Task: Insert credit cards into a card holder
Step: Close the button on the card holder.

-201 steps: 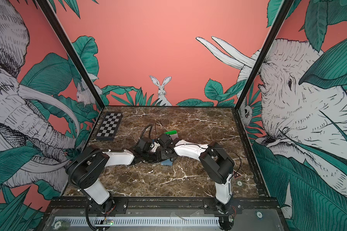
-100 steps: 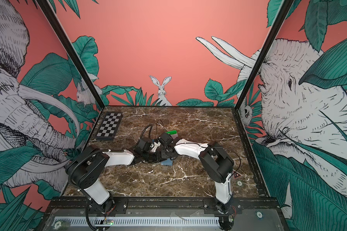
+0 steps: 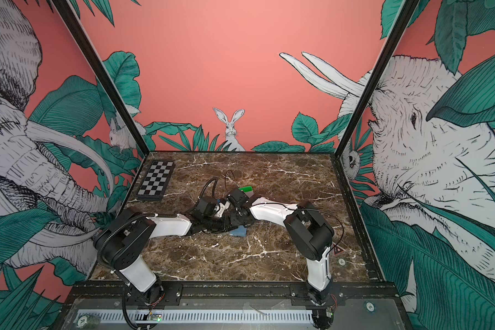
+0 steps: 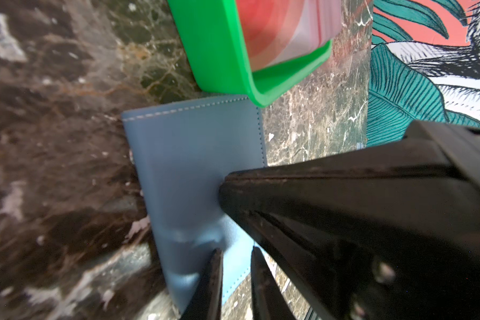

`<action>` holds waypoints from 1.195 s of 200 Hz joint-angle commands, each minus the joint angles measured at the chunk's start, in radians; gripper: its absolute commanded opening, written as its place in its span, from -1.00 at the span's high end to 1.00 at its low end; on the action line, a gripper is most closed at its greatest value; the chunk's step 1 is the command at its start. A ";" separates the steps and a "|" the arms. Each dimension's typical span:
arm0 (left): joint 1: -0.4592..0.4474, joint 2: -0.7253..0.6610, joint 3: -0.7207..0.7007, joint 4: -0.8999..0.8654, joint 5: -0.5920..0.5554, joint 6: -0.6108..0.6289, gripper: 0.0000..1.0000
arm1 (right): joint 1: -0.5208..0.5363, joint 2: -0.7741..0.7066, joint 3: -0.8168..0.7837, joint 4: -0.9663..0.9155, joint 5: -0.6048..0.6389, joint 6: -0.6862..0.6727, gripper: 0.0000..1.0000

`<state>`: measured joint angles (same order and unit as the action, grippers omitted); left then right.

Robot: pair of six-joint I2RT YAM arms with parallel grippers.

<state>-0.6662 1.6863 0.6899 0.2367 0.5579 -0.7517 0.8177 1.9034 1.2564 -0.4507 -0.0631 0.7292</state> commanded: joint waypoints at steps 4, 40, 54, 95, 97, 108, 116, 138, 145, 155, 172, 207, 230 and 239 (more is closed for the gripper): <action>-0.011 -0.004 -0.023 -0.068 -0.029 0.007 0.57 | -0.012 0.053 -0.007 -0.135 -0.010 -0.018 1.00; -0.009 -0.014 -0.029 -0.074 -0.033 0.010 0.57 | -0.014 0.012 -0.004 -0.137 0.011 -0.029 0.88; -0.010 -0.011 -0.030 -0.071 -0.032 0.009 0.57 | -0.017 -0.008 -0.003 -0.137 0.020 -0.038 0.86; -0.009 -0.010 -0.032 -0.063 -0.032 0.005 0.57 | -0.027 -0.043 0.009 -0.140 0.022 -0.066 0.79; -0.011 -0.010 -0.033 -0.063 -0.032 0.004 0.57 | -0.028 -0.045 0.009 -0.141 0.022 -0.066 0.78; -0.010 -0.011 -0.033 -0.062 -0.032 0.004 0.57 | -0.032 -0.047 0.013 -0.145 0.021 -0.071 0.74; -0.009 -0.011 -0.033 -0.062 -0.032 0.005 0.57 | -0.032 -0.049 0.015 -0.146 0.019 -0.073 0.72; -0.010 -0.013 -0.036 -0.062 -0.032 0.004 0.58 | -0.034 -0.056 0.015 -0.145 0.019 -0.079 0.67; -0.010 -0.013 -0.036 -0.062 -0.032 0.004 0.58 | -0.034 -0.060 0.015 -0.147 0.020 -0.081 0.66; -0.011 -0.013 -0.037 -0.060 -0.032 0.004 0.57 | -0.035 -0.062 0.015 -0.149 0.022 -0.083 0.66; -0.010 -0.011 -0.036 -0.060 -0.032 0.004 0.58 | -0.035 -0.069 0.012 -0.156 0.025 -0.086 0.66; -0.011 -0.008 -0.032 -0.060 -0.032 0.004 0.58 | -0.033 -0.082 -0.018 -0.146 0.015 -0.081 0.68; -0.010 -0.004 -0.032 -0.057 -0.030 0.002 0.57 | -0.034 -0.084 -0.033 -0.139 0.007 -0.080 0.68; -0.010 -0.004 -0.032 -0.057 -0.030 0.002 0.57 | -0.032 -0.084 -0.037 -0.137 0.003 -0.082 0.68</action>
<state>-0.6720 1.6848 0.6849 0.2394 0.5564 -0.7517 0.7906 1.8503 1.2373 -0.5682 -0.0612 0.6533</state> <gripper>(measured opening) 0.213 0.161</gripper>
